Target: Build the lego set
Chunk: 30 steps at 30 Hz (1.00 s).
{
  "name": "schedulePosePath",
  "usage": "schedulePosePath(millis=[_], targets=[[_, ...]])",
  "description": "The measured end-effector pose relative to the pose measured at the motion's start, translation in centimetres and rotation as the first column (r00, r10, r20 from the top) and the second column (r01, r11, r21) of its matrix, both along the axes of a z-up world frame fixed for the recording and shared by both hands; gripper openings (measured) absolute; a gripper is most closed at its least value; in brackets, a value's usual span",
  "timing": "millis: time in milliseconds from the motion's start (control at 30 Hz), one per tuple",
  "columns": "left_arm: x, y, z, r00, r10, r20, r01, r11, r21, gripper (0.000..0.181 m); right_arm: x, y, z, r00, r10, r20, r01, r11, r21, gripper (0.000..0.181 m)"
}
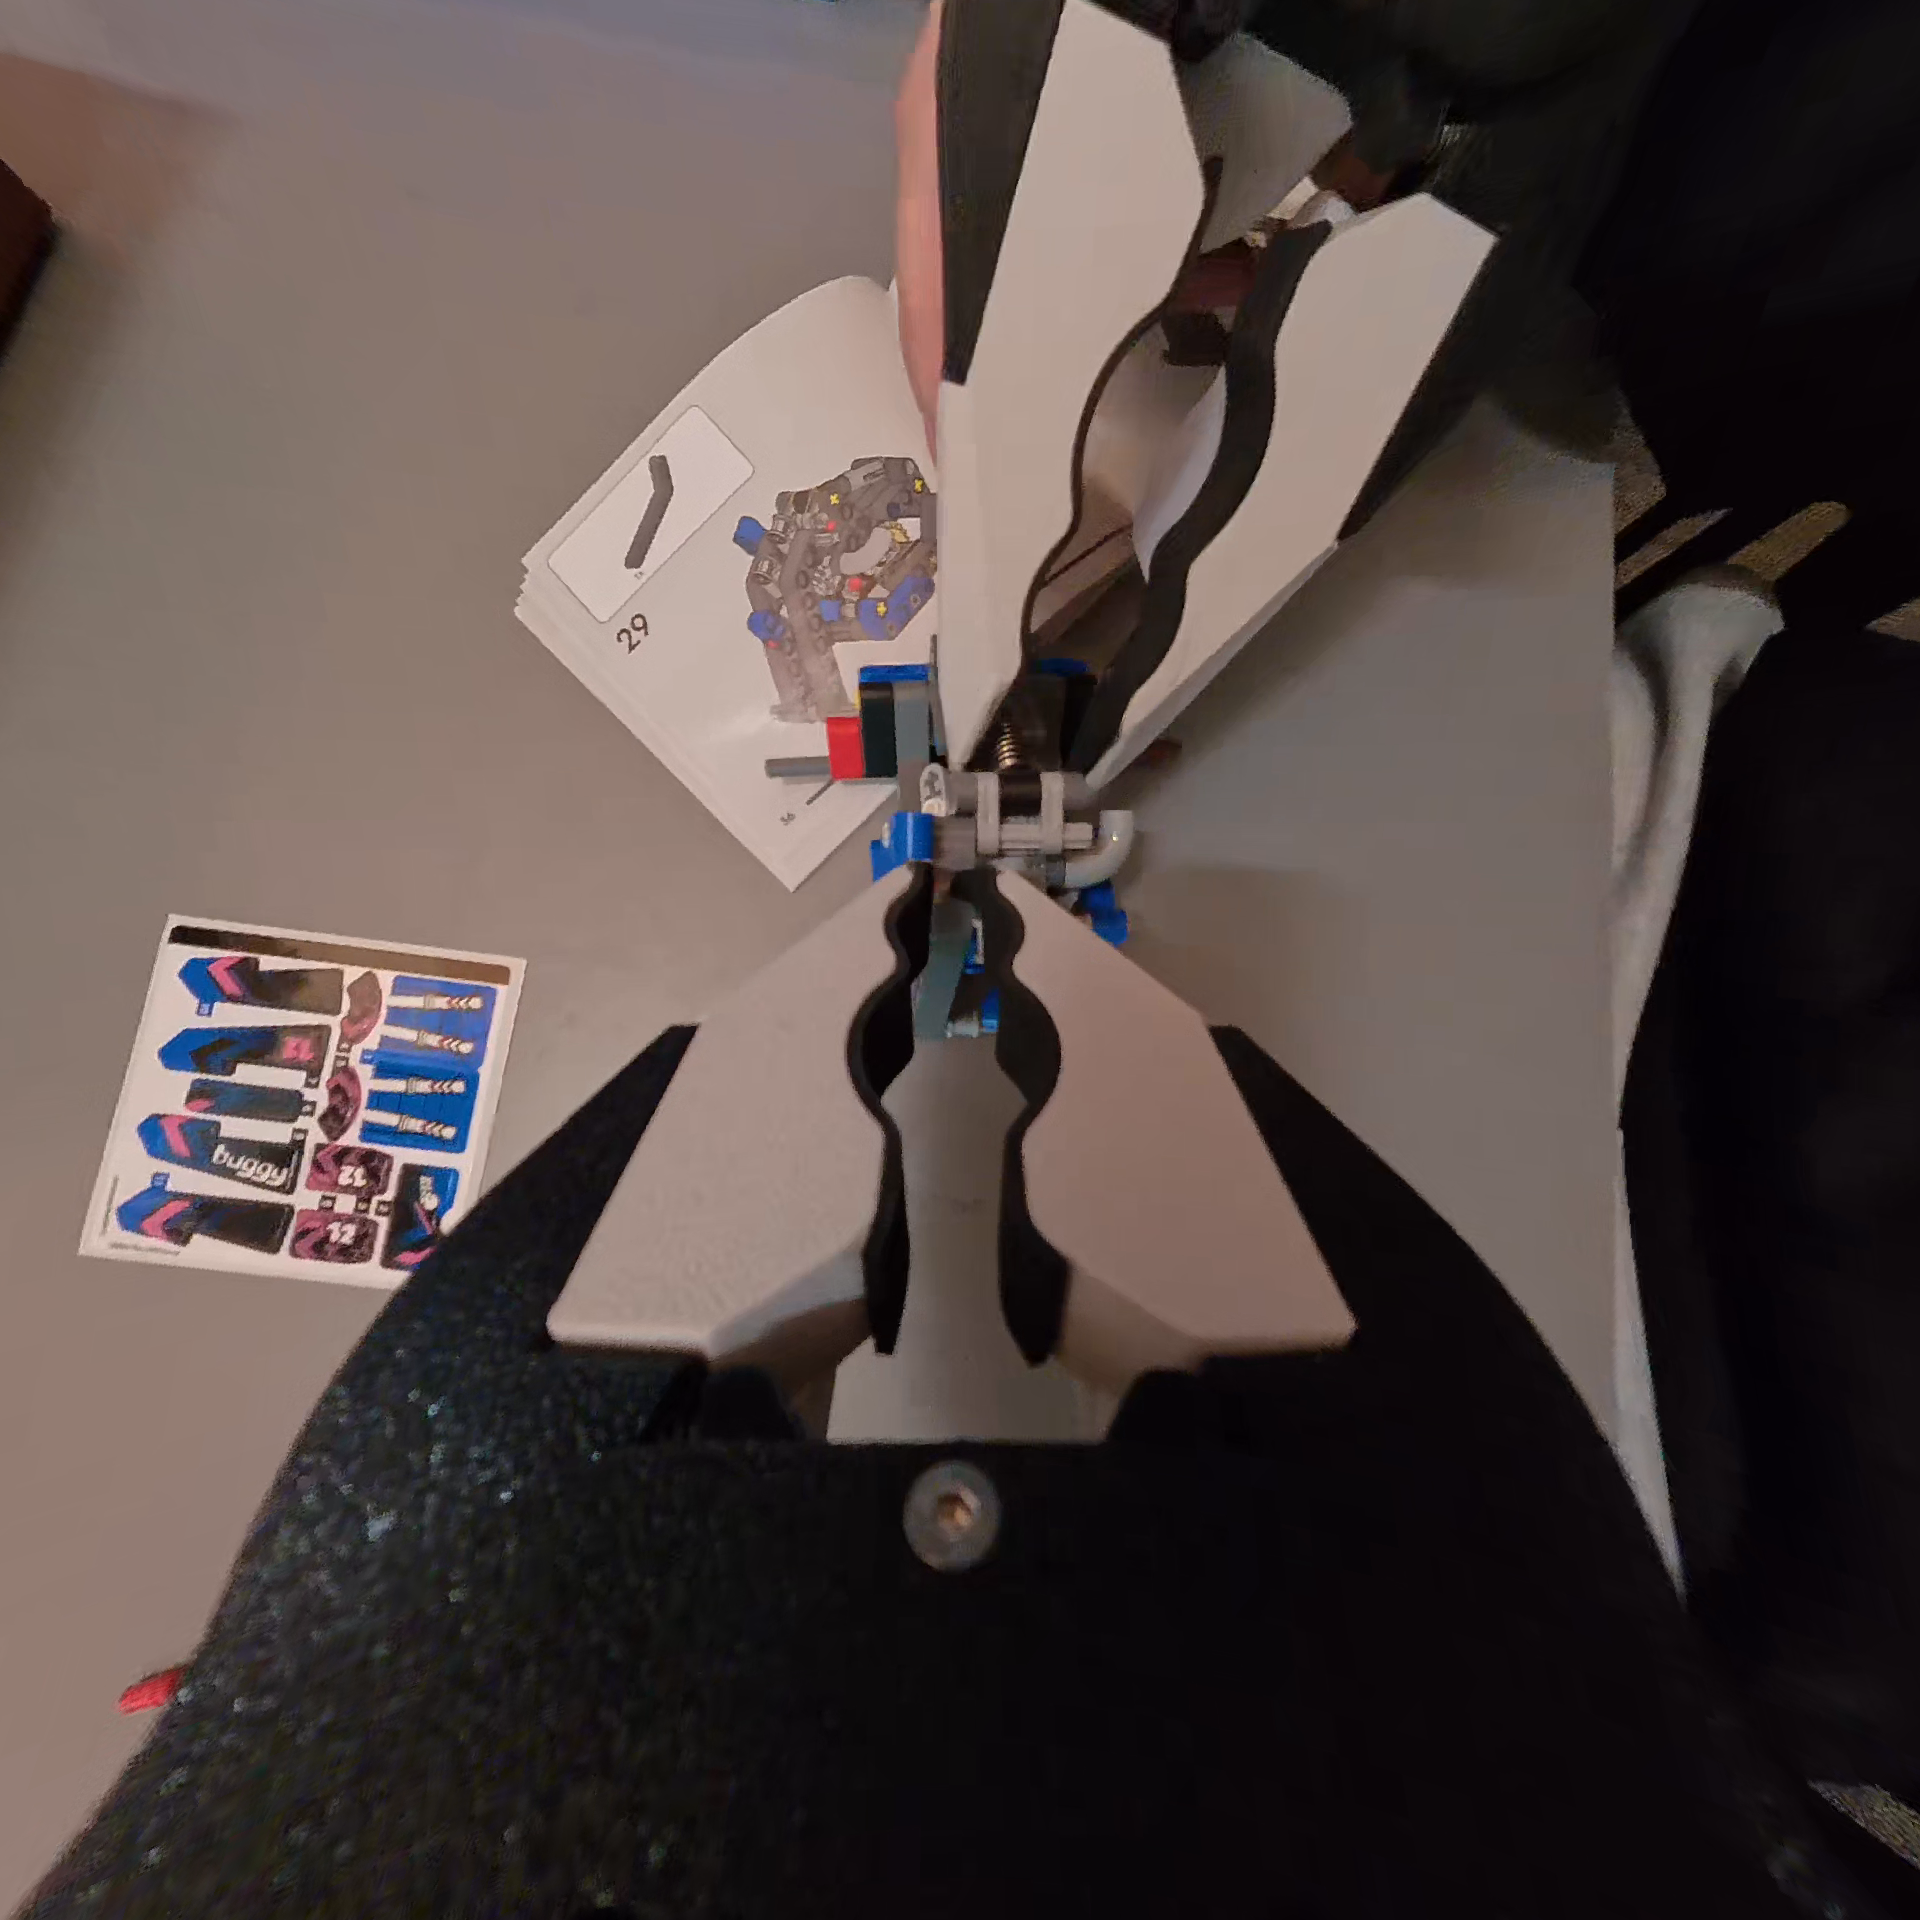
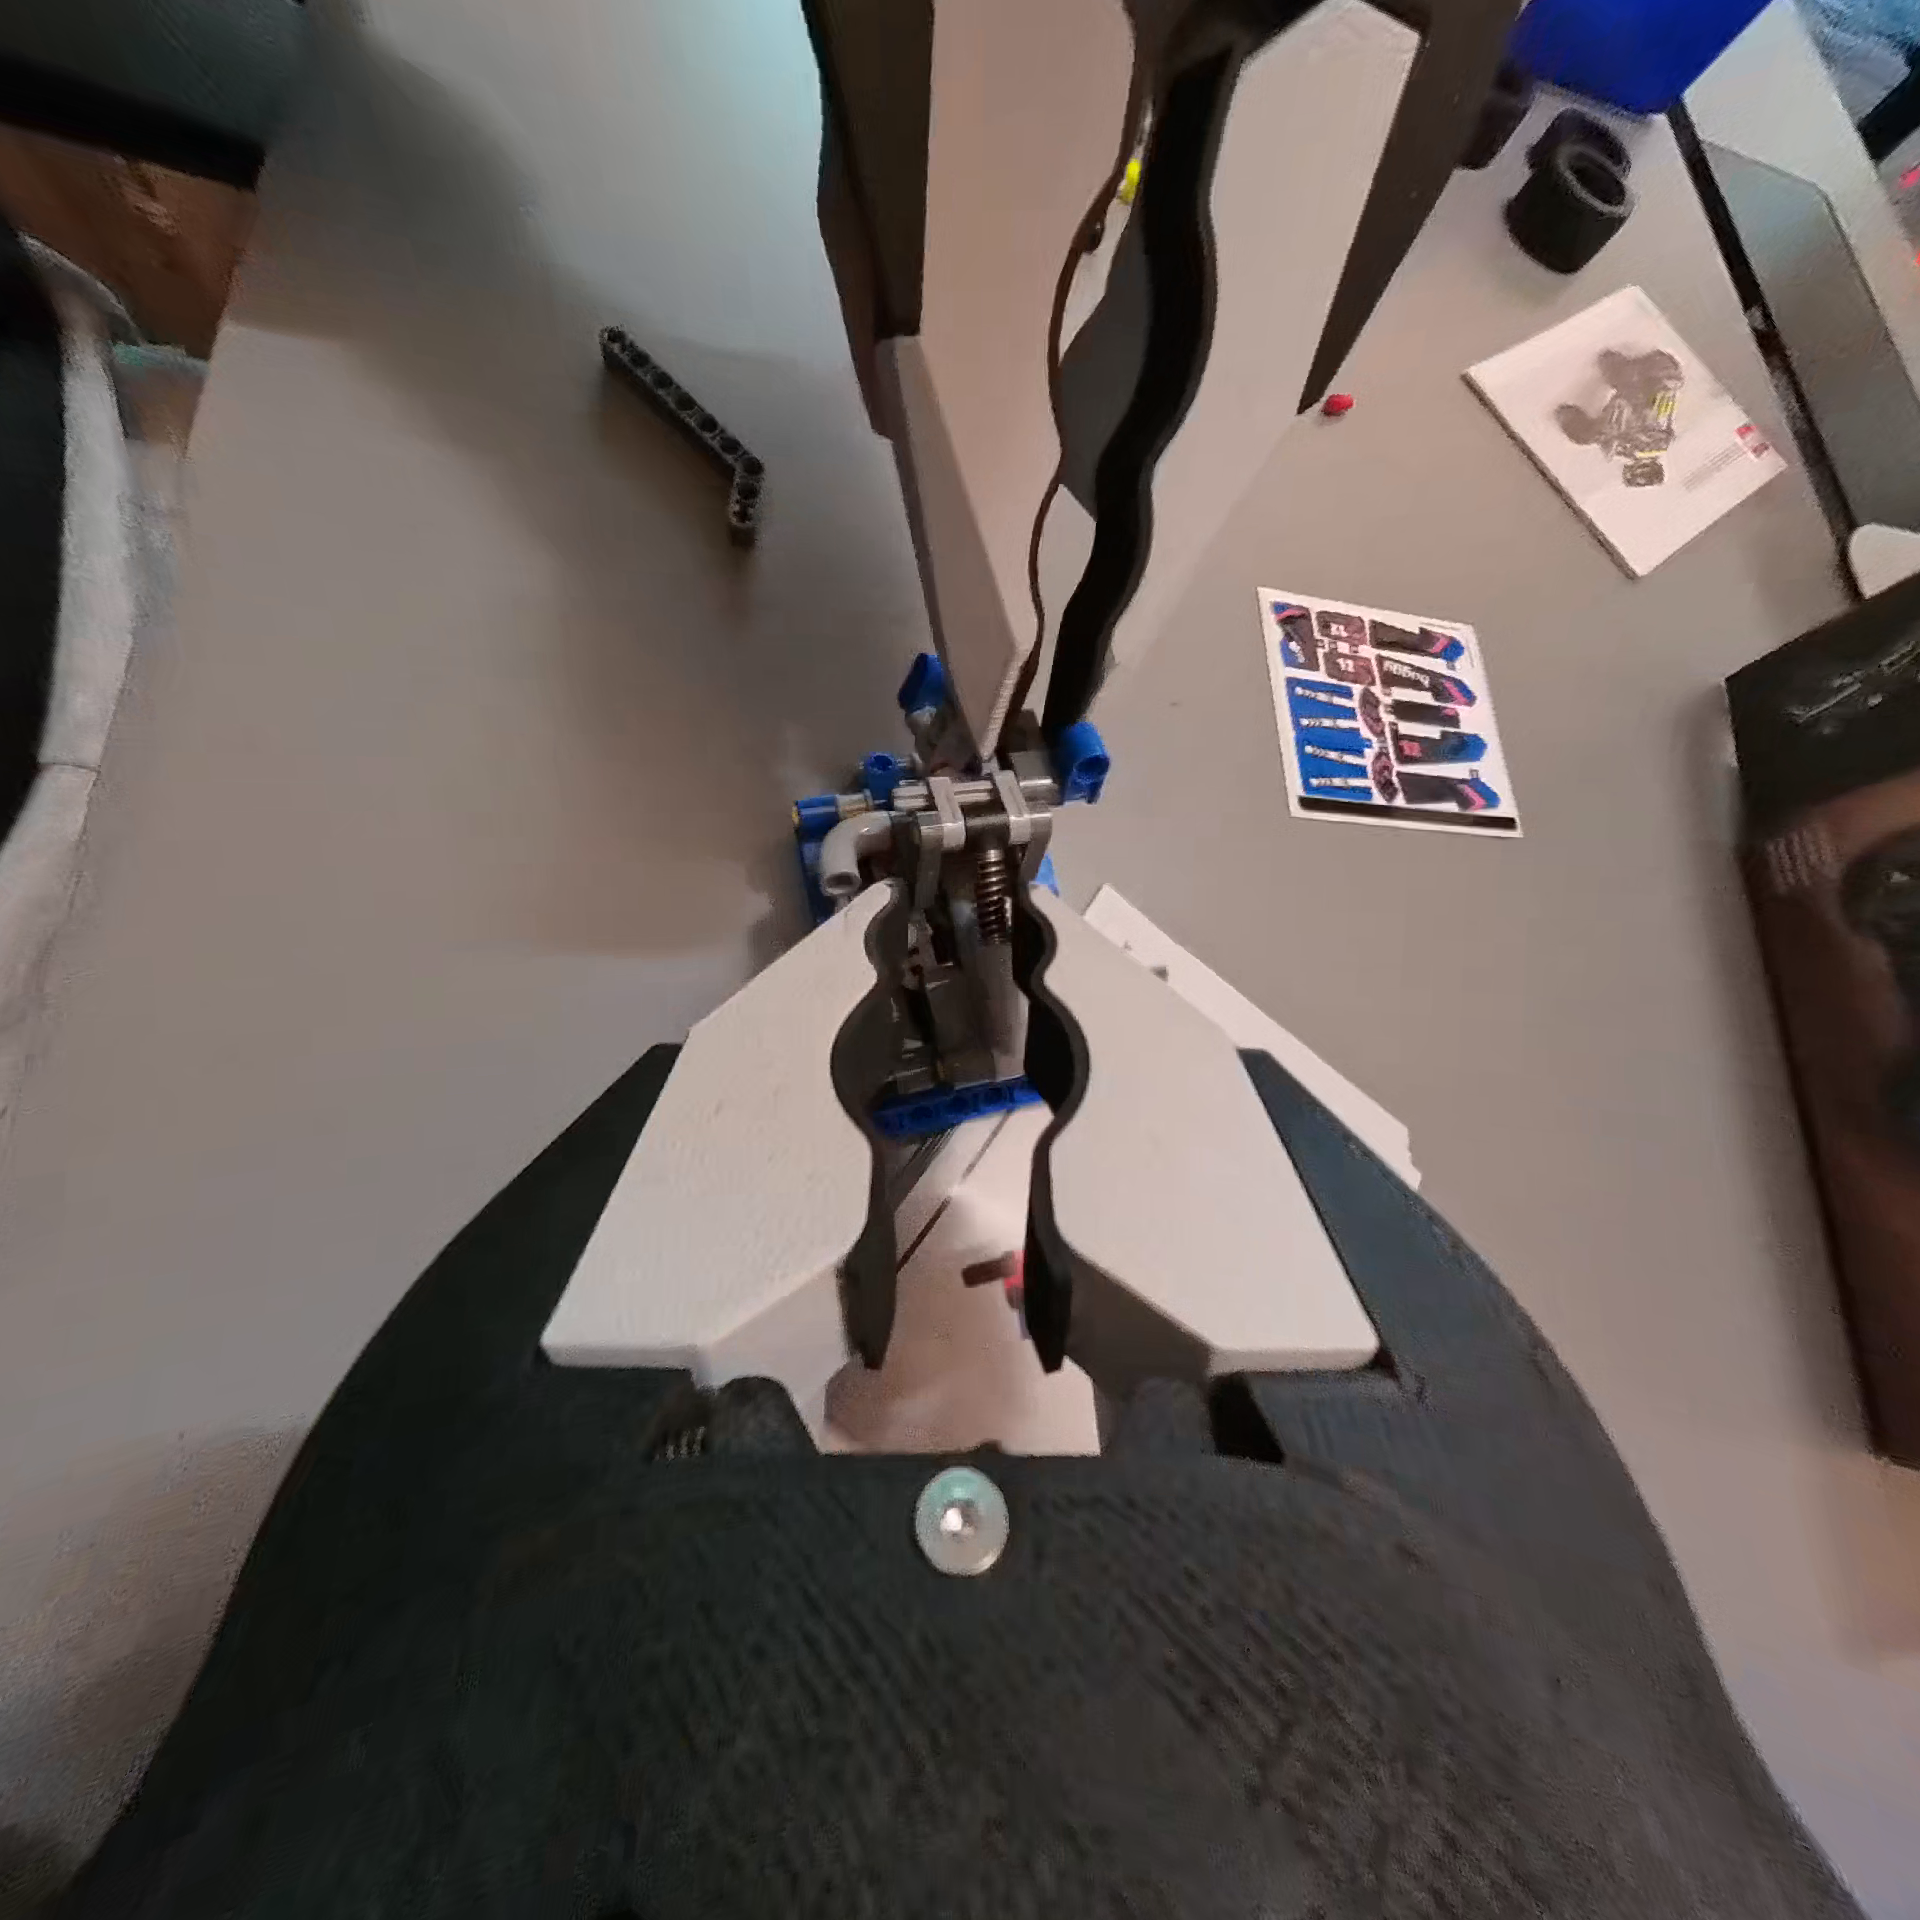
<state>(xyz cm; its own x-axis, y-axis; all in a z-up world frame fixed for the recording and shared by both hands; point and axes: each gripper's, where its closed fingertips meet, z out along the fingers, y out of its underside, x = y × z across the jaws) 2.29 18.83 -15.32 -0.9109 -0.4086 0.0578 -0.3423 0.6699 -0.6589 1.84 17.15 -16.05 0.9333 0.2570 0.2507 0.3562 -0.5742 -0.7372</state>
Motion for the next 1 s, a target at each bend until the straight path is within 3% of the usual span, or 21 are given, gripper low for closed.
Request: schedulePosePath(millis=[100, 233, 367, 567, 800, 1000], targets=[[0.0, 0.3, 0.0, 0.999, -0.037, 0.0, 0.037, 0.999, 0.014, 0.006, 0.1, 0.2, -0.1, 0.999, 0.03, -0.011, -0.03, 1.0, 0.004, 0.017], [-0.3, 0.4, 0.1, 0.996, -0.084, 0.007, 0.084, 0.996, 0.04, 0.005, 0.4, -0.5, -0.9, 0.999, 0.042, 0.009, -0.041, 0.998, -0.051, 0.032], [-0.6, 0.2, 0.1, 0.99, -0.139, 0.02, 0.138, 0.99, 0.04, 0.005, -0.3, 0.2, -1.1, 0.993, 0.099, -0.063, -0.102, 0.993, -0.058, 0.013], [-0.6, 1.3, 0.1, 0.989, -0.142, 0.036, 0.138, 0.985, 0.104, 0.005, -0.9, 1.2, -1.5, 0.989, 0.147, -0.03, -0.148, 0.988, -0.039, 0.012], [-0.6, 1.8, 0.0, 0.993, -0.115, -0.029, 0.117, 0.987, 0.106, 0.005, -1.0, 2.0, -1.4, 0.983, 0.141, -0.12, -0.136, 0.99, 0.047, 0.012], [-0.2, 2.2, -0.1, 0.984, -0.166, 0.067, 0.143, 0.954, 0.263, 0.005, -1.1, 2.4, -1.4, 0.987, 0.136, -0.091, -0.128, 0.988, 0.082, 0.013]])
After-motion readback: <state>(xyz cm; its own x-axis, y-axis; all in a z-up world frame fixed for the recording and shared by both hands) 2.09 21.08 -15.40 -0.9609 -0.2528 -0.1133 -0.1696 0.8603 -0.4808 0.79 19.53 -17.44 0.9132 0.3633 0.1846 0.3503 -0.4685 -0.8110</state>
